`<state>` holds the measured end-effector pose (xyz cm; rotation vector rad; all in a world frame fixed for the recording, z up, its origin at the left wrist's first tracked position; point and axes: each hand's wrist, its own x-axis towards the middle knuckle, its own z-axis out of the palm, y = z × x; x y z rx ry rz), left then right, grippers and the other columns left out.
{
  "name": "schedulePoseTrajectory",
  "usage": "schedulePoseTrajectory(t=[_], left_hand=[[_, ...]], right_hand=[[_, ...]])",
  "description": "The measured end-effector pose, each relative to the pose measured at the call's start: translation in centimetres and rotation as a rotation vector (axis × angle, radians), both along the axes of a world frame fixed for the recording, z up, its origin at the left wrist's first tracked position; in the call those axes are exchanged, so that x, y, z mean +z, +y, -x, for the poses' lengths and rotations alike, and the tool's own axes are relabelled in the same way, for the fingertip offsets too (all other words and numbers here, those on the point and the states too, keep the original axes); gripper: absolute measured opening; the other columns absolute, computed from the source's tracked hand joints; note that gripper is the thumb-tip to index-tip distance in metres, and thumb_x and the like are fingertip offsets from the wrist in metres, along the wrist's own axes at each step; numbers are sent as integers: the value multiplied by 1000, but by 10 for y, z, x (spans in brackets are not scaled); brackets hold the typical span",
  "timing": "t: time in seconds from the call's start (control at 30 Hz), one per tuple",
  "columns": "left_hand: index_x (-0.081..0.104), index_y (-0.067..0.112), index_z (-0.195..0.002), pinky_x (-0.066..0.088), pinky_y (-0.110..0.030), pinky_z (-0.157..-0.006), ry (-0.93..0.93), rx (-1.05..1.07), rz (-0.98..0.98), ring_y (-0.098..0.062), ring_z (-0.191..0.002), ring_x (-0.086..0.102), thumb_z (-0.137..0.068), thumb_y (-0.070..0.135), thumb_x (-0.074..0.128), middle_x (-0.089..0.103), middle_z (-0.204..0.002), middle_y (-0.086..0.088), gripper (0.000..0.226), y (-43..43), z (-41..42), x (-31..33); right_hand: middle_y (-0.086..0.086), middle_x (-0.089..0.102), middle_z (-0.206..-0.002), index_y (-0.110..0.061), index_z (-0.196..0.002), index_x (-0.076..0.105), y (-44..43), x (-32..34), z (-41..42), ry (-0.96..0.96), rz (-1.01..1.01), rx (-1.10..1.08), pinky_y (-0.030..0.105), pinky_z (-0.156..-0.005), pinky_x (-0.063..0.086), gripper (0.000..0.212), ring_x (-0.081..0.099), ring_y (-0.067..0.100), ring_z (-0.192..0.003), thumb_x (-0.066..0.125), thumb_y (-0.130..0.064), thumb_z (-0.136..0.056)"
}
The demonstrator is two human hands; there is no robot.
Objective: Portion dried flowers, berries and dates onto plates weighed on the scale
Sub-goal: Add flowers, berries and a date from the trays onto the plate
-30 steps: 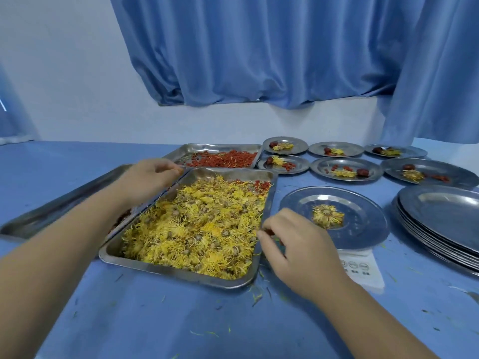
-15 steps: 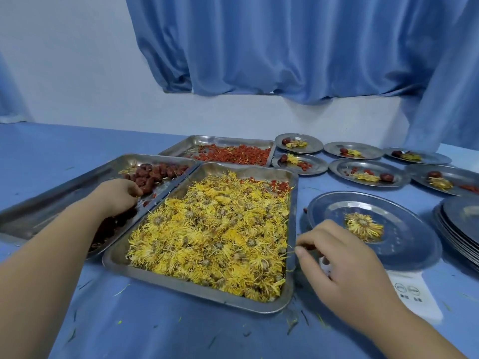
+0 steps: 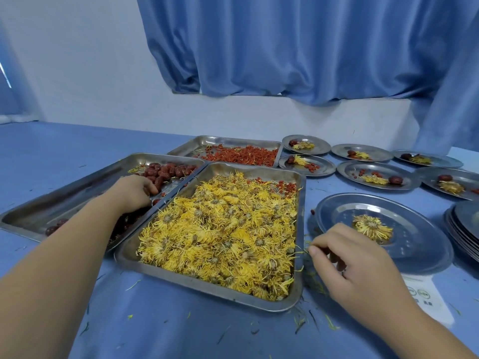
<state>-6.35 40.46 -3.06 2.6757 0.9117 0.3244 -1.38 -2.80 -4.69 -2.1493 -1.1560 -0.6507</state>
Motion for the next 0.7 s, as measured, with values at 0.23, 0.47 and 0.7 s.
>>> schedulePoseTrajectory(t=[0.23,0.47,0.7], left_hand=[[69,24,-104,47,-31,-58,-437,-69,384,-17,-61,56,-88,6,63,72,-91,4,25,-25,3,19],[67,22,-108,50,-33,-70,-468,-331,895,-23,-88,62,-91,2,58,72,-107,-14,28,-116,-31,51],[70,32,-106,51,-30,-77,-235,-582,712,-12,-93,66,-89,18,65,72,-103,5,23,-241,-68,53]], right_hand=[[-17,49,-66,-25,-70,60,-6,5,-1,45,-145,-30,17,-61,38,17,49,6,-67,58,-20,-86],[-8,62,-66,-28,-68,65,-25,18,-4,384,-614,-117,14,-51,40,21,56,10,-62,60,-21,-87],[-3,55,-59,-26,-73,65,-51,29,-21,578,-931,-183,31,-55,43,19,48,11,-55,58,-29,-91]])
